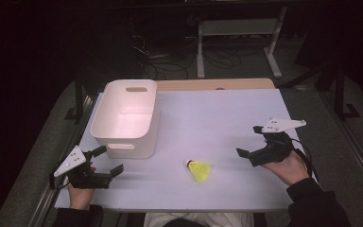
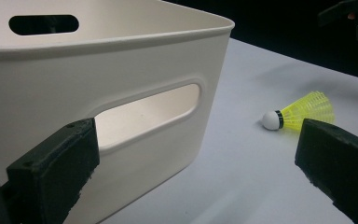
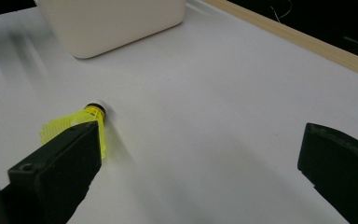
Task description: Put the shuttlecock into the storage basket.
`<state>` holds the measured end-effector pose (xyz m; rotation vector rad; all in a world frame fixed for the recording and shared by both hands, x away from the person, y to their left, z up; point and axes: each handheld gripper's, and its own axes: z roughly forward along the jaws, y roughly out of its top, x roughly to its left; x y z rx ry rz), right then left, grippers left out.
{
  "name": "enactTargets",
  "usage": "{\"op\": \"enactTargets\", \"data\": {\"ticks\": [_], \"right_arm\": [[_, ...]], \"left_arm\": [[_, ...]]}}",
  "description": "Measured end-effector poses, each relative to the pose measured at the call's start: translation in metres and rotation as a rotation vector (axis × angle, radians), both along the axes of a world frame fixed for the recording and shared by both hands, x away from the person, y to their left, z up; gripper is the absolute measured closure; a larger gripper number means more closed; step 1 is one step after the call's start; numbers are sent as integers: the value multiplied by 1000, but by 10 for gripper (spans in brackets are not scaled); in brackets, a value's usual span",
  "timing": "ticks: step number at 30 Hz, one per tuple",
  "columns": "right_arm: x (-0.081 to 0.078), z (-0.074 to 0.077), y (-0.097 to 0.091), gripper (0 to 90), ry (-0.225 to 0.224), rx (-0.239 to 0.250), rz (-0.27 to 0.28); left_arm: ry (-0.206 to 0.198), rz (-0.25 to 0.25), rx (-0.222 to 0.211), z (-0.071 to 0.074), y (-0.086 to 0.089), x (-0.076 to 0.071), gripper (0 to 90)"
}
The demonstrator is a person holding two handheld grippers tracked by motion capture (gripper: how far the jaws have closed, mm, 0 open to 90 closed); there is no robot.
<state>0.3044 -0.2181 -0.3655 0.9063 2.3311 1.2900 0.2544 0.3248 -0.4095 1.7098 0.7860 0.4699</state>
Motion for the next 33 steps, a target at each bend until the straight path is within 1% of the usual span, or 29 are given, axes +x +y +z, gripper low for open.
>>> {"op": "enactTargets", "data": {"ticks": [21,33], "right_arm": [[7,2,27,0,18,-35,61],[8,0,43,0,35,-57,100]], "left_arm": [[0,-2,3,0,0,0,0],[5,-10,9,-1,-1,1,0]]}}
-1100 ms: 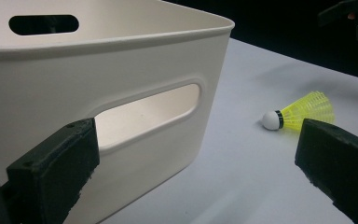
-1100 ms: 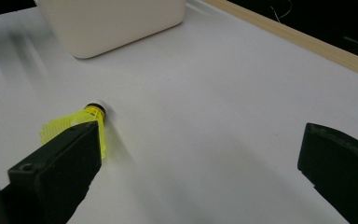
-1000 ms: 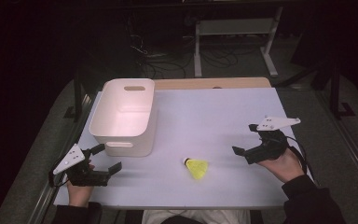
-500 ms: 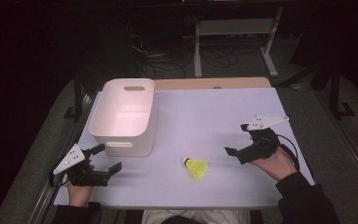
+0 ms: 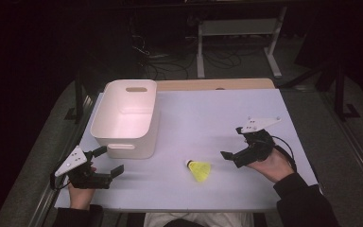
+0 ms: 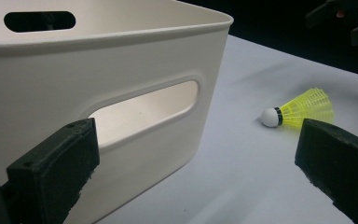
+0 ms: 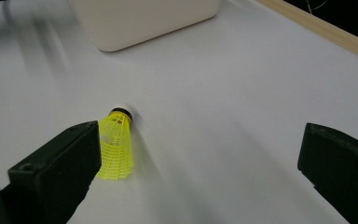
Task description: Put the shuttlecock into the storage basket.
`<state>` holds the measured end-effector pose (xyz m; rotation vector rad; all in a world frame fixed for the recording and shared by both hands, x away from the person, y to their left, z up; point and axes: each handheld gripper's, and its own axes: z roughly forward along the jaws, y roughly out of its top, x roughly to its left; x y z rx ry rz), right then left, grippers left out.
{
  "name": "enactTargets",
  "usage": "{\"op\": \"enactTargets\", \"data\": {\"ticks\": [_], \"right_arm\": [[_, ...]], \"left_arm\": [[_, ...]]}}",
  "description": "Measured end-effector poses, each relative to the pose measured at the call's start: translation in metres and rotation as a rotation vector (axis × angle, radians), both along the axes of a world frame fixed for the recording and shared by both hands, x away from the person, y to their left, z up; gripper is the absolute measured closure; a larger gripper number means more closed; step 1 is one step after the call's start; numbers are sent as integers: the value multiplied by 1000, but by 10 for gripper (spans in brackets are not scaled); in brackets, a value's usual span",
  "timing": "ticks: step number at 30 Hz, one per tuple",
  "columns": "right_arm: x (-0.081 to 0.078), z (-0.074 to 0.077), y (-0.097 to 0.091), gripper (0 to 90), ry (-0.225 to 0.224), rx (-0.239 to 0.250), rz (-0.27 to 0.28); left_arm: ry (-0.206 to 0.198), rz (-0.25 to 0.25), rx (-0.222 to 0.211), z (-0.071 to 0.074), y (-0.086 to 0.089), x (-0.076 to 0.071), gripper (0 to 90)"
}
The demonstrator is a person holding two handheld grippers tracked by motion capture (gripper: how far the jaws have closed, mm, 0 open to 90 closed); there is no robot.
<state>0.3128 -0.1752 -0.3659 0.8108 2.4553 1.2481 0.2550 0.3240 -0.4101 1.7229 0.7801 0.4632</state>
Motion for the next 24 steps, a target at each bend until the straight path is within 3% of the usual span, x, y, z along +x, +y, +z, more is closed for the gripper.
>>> {"op": "enactTargets", "data": {"ticks": [24], "right_arm": [[2,-8,36,0,33,-29,86]], "left_arm": [[-3,-1,-6,0,0,0,0]]}}
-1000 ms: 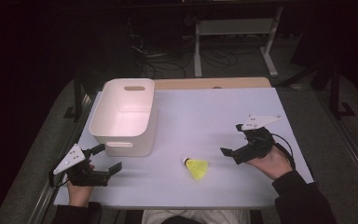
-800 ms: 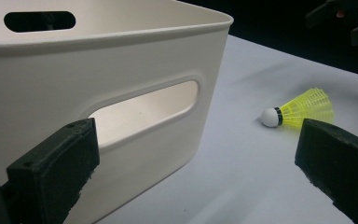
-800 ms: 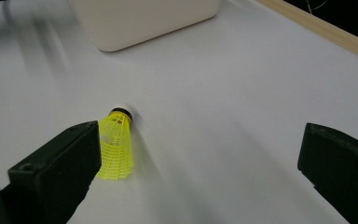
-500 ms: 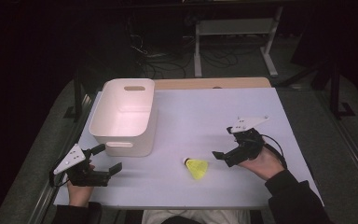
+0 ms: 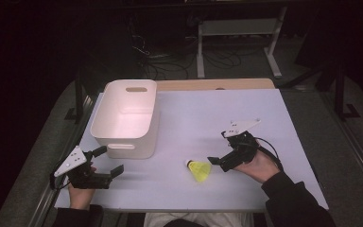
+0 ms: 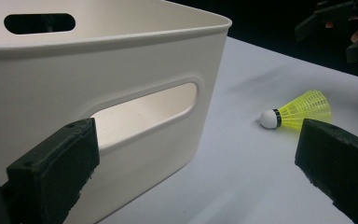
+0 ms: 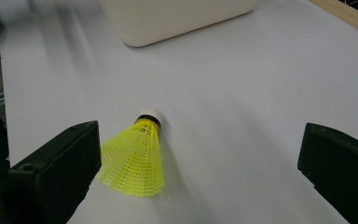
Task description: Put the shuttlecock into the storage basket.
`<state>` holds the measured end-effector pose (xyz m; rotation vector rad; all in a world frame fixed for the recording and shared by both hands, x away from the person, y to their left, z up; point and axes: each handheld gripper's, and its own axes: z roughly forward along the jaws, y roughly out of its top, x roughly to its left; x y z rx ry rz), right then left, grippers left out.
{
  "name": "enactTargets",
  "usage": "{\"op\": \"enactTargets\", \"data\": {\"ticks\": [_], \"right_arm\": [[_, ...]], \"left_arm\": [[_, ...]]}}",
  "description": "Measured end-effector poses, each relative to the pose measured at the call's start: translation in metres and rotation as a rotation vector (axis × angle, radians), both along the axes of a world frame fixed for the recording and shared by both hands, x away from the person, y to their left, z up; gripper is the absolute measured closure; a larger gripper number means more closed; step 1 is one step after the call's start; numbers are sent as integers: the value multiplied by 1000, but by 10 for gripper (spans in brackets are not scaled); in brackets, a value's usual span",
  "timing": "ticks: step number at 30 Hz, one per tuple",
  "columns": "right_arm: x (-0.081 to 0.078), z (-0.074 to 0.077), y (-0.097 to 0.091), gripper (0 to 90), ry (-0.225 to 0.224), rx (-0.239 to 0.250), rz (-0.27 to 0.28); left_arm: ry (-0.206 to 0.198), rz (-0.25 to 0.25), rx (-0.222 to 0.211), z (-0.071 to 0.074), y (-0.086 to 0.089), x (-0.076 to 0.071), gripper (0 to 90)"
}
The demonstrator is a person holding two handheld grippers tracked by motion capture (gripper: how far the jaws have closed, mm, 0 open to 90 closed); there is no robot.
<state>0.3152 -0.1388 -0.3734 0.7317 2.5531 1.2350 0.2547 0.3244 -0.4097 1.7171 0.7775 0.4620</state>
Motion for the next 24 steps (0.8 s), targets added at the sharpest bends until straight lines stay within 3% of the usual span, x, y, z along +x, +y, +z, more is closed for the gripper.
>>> {"op": "enactTargets", "data": {"ticks": [15,24], "right_arm": [[-3,-4,14,0,19,-13,44],[-6,-4,22,135,33,-12,78]], "left_arm": [[-2,1,-3,0,0,0,0],[-4,1,-6,0,0,-1,0]]}}
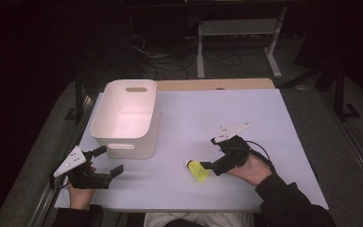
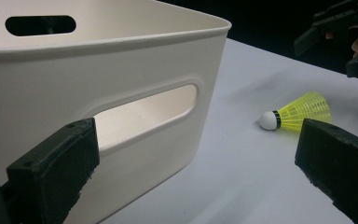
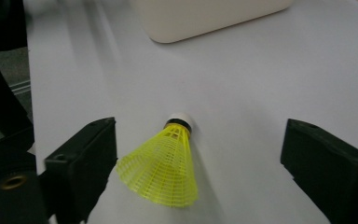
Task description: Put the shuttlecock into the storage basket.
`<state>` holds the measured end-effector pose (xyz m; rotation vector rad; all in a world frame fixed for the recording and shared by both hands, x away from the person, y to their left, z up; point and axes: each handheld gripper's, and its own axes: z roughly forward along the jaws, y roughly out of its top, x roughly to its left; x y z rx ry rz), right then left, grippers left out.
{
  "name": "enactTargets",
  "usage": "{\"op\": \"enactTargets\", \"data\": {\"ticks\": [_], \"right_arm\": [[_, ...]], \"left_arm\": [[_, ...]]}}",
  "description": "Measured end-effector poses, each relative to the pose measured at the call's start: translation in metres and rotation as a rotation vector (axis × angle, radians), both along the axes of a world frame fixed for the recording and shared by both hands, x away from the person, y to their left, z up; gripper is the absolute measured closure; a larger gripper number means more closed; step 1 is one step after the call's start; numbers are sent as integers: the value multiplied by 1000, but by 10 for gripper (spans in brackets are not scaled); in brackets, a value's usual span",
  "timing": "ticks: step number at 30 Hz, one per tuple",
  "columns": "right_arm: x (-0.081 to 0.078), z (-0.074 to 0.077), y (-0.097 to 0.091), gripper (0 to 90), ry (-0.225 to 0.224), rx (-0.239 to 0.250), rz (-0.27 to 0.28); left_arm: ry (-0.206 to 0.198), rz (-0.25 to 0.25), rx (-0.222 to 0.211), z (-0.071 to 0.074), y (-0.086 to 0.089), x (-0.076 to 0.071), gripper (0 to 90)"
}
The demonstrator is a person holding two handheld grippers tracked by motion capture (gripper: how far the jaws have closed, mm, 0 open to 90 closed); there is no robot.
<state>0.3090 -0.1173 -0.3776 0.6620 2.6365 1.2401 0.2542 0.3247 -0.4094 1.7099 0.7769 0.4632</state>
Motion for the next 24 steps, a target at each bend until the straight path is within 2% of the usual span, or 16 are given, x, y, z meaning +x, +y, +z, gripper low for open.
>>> {"op": "enactTargets", "data": {"ticks": [3,7,11,12,16,21,24], "right_arm": [[-1,0,2,138,5,-7,9],[-3,-1,6,225,5,-20,40],[-6,0,10,338,6,-13,61],[-6,0,10,338,6,-13,61],[-8,0,15,472,28,-19,85],[-9,0,20,576,55,-29,130],[-11,1,21,612,51,-29,137]], "left_arm": [[0,0,0,0,0,0,0],[1,-2,-1,0,0,0,0],[-1,-2,-1,0,0,0,0],[-1,-2,-1,0,0,0,0],[-1,-3,-1,0,0,0,0],[0,-2,-1,0,0,0,0],[0,-3,-2,0,0,0,0]]}}
